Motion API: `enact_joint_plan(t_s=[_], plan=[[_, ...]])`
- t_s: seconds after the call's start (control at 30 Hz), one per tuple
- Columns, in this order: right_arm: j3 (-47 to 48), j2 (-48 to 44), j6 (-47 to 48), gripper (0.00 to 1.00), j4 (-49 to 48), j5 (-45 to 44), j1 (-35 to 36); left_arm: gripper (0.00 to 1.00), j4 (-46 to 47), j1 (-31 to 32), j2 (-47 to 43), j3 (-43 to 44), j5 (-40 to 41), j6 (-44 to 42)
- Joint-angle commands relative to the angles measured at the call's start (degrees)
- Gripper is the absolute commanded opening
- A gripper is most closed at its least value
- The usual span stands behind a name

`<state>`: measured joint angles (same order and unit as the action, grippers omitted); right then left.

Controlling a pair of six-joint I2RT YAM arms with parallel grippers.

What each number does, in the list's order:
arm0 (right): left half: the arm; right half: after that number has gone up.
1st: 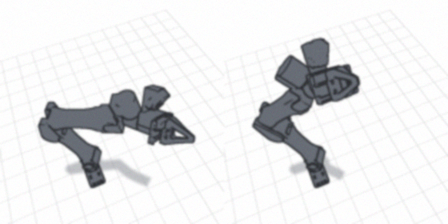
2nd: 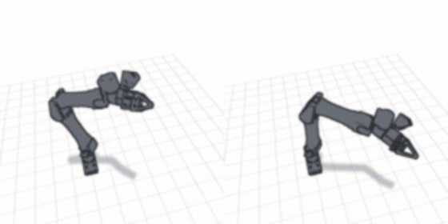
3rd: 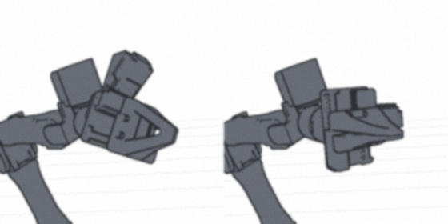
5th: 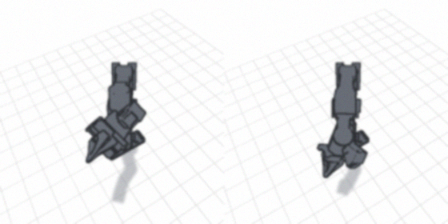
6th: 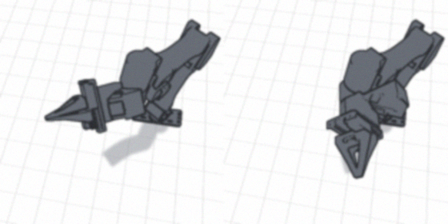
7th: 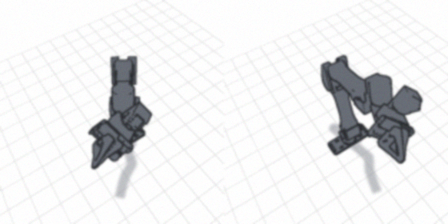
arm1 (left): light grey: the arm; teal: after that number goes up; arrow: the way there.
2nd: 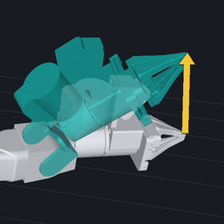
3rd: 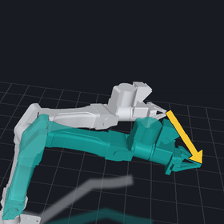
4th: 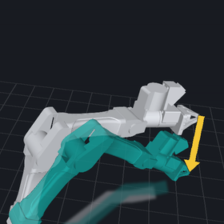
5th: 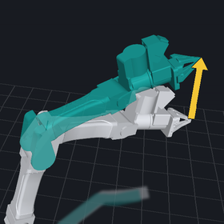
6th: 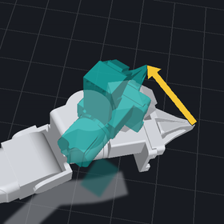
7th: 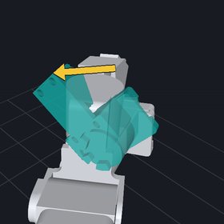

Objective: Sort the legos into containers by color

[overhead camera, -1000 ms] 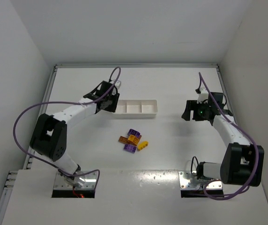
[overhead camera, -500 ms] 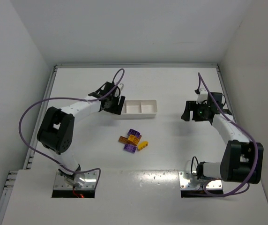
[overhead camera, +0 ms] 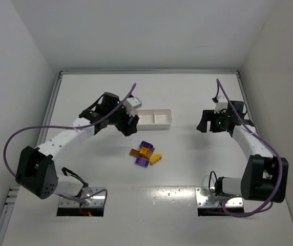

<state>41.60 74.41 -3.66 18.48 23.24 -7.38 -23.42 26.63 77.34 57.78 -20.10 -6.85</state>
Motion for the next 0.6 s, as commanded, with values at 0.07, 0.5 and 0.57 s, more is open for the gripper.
enact_joint_plan(t_s=[0.07,0.5,0.57], plan=[[0.7,-1.5,2.0,0.79,-0.7,5.1,-0.1,0.72,-7.9,6.0,2.2,-0.8,-11.8,-16.2],[0.7,-2.0,3.0,0.79,0.3,5.1,-0.1,0.57,-3.2,17.6,13.1,4.7,-4.3,-19.7],[0.7,-2.0,3.0,0.79,0.3,5.1,-0.1,0.57,-2.6,17.6,13.8,5.2,-4.3,-19.7]])
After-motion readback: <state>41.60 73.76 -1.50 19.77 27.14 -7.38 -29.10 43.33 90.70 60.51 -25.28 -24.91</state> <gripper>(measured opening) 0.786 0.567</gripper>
